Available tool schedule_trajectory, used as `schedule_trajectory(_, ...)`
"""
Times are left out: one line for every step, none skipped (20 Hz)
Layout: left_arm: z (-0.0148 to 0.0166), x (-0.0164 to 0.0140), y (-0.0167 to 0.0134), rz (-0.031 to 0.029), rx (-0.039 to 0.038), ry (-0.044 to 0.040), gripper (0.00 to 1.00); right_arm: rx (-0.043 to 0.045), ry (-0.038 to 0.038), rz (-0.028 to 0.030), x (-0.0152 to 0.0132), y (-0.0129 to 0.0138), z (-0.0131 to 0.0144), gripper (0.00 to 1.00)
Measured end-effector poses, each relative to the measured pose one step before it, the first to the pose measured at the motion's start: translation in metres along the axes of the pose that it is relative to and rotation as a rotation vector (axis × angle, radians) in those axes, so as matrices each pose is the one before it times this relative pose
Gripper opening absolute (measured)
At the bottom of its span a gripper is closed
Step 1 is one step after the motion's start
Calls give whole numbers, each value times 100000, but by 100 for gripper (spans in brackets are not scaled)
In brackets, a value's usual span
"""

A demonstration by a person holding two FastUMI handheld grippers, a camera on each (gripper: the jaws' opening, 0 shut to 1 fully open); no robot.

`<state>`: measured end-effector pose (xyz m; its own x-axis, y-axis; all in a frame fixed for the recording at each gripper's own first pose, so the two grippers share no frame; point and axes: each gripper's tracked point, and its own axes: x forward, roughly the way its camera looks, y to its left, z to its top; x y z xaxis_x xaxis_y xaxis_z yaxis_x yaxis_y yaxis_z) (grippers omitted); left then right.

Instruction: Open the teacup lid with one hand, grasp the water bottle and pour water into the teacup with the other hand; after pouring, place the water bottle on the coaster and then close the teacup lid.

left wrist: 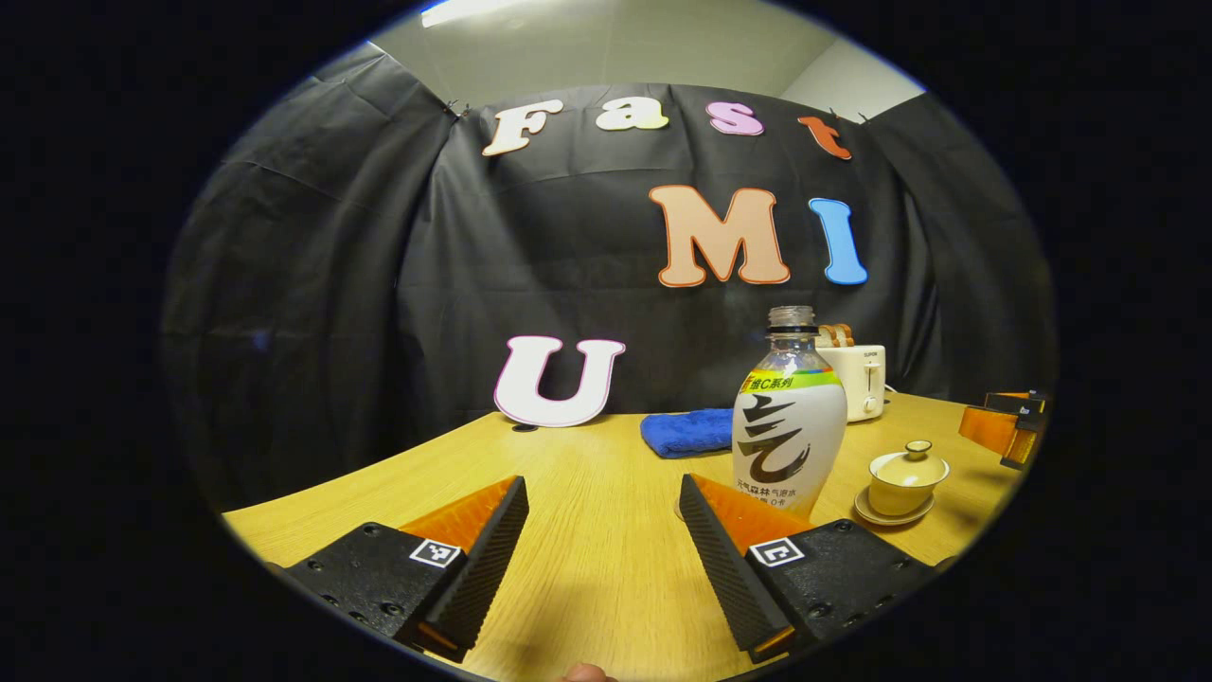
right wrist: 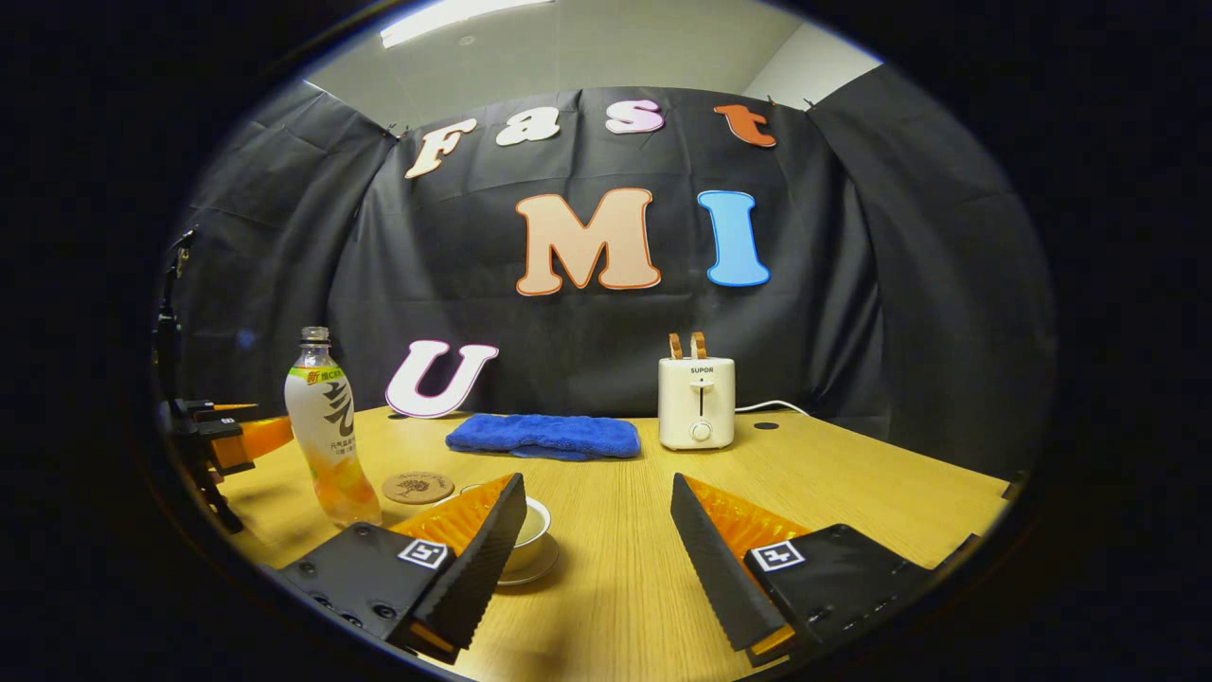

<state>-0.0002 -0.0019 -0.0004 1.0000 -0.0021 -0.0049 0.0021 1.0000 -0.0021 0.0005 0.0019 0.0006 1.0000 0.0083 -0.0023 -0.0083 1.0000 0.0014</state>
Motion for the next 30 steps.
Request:
schedule_trajectory(-19,-10,-2,87,-6,-52,94,11,-10,426,-9,133,22,95)
schedule_trajectory(-15,16,-9,38,22,74,94,-35,99,723,-53,190,-30,95)
schedule_trajectory(-19,-29,34,100,6,16,94,46,132,168,44,-24,-56,95)
schedule_trajectory(36,7,12,60,-80,-57,94,-114,-191,-637,-20,-127,108,95)
schedule_trajectory(-11,17,-46,54,-88,-41,94,-11,-106,-206,40,-119,-89,99)
schedule_trajectory(5,1,-1,51,-48,81,94,9,-33,19,-56,39,69,100)
schedule_trajectory(-57,1,25,136,-42,19,94,-13,19,320,-4,144,-15,100)
schedule_trajectory(29,-5,0,94,-49,3,94,12,18,299,22,91,-27,100)
schedule_trajectory(-30,0,-14,33,-31,52,94,36,-62,755,-16,126,98,95)
schedule_trajectory(-7,-21,30,99,2,78,94,-219,144,383,-21,188,-36,95)
schedule_trajectory(-10,22,-4,125,-124,-38,94,-454,633,87,54,8,-186,95)
schedule_trajectory(60,5,-15,104,-19,-7,94,-236,503,894,98,374,105,95)
schedule_trajectory(-65,-20,26,23,9,65,94,169,484,1193,39,474,37,99)
schedule_trajectory(30,7,-4,14,-37,-147,94,381,348,1042,166,394,195,100)
schedule_trajectory(-41,34,-6,-12,60,104,94,498,128,1036,148,415,205,100)
schedule_trajectory(23,-42,4,-20,-76,-55,94,394,558,935,198,345,241,100)
schedule_trajectory(-27,33,-24,-18,-15,68,94,-437,1030,900,260,335,-18,99)
schedule_trajectory(15,-16,-4,-44,-53,36,94,-1030,888,706,261,402,8,94)
schedule_trajectory(-9,-3,-27,-146,-20,-37,94,-990,966,658,327,348,-82,99)
schedule_trajectory(-20,10,-27,-228,13,28,94,-411,957,1293,283,529,-90,99)
schedule_trajectory(15,-23,-13,-153,-19,-26,94,-58,800,1324,141,605,-102,99)
schedule_trajectory(16,3,5,-47,-8,35,94,-188,1050,815,326,450,-225,99)
schedule_trajectory(-28,-7,-38,-123,-15,8,94,-494,921,615,318,350,-155,97)
schedule_trajectory(29,-1,-12,-166,-1,-2,94,-833,887,477,334,374,-214,96)
schedule_trajectory(-23,-1,-17,-156,14,-16,94,-522,1214,798,152,320,-197,95)
schedule_trajectory(39,4,5,-88,-12,25,94,-316,700,793,254,367,-220,96)
schedule_trajectory(-36,-10,-29,-65,1,3,94,-188,571,752,154,350,-147,95)
schedule_trajectory(24,7,-24,-178,10,-20,94,-235,461,642,232,247,27,95)
schedule_trajectory(-19,-13,-9,-160,19,0,94,-551,381,656,177,211,-7,94)
schedule_trajectory(55,-4,-11,-190,16,-47,94,-672,436,-249,295,85,-51,95)
